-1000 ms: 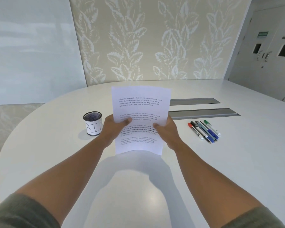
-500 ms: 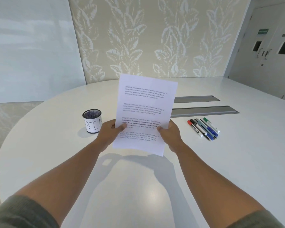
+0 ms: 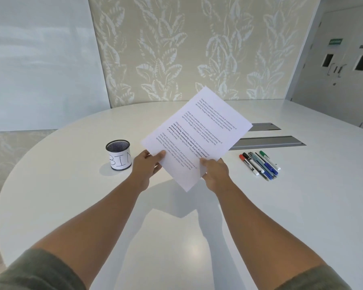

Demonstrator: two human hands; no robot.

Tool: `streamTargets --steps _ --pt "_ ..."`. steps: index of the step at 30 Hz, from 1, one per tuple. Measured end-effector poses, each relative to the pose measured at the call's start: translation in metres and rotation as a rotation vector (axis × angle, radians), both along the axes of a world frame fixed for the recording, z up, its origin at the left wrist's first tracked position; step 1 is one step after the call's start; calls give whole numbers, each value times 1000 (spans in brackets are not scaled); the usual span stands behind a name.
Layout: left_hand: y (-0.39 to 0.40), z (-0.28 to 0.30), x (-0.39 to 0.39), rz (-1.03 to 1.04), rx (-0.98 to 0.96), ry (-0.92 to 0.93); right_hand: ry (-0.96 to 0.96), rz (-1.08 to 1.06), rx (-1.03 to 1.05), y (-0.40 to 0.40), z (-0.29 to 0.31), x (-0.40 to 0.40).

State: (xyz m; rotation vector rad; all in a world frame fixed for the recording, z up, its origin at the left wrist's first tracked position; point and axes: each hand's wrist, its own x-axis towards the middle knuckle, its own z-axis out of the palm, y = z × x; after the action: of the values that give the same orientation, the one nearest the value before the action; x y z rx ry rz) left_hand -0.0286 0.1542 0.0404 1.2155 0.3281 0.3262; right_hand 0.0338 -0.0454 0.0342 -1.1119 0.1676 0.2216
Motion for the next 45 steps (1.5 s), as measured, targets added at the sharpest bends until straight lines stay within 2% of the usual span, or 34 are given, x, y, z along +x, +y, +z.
streamTargets --steps 4,7,13,17,20,24,31,35,41,43,45 --pt "-10 2 4 -21 25 -19 -4 104 -29 10 0 -2" --pt "-9 5 5 3 58 -18 -27 105 -49 9 -1 -1" --pt "11 17 1 63 198 -54 -86 -244 -51 -10 3 10" --pt "28 22 -4 59 368 -74 -139 -339 -39 -28 6 13" --pt "37 22 -6 70 417 -92 -195 -304 -114 -36 3 14" --pt "41 18 -8 83 451 -91 -255 -232 -356 -35 -1 15" --pt "36 -15 -26 54 582 47 -187 -100 -681 -35 -26 0" --pt "38 -17 -27 81 553 56 -235 -122 -756 -33 -22 -2" --pt "36 -2 -24 125 446 -41 -319 -185 -723 -30 -8 -1" --pt "39 -11 -25 103 481 23 -266 -118 -786 -32 -15 -1" --pt "45 -27 -28 16 573 186 -197 -39 -874 -35 -27 -3"
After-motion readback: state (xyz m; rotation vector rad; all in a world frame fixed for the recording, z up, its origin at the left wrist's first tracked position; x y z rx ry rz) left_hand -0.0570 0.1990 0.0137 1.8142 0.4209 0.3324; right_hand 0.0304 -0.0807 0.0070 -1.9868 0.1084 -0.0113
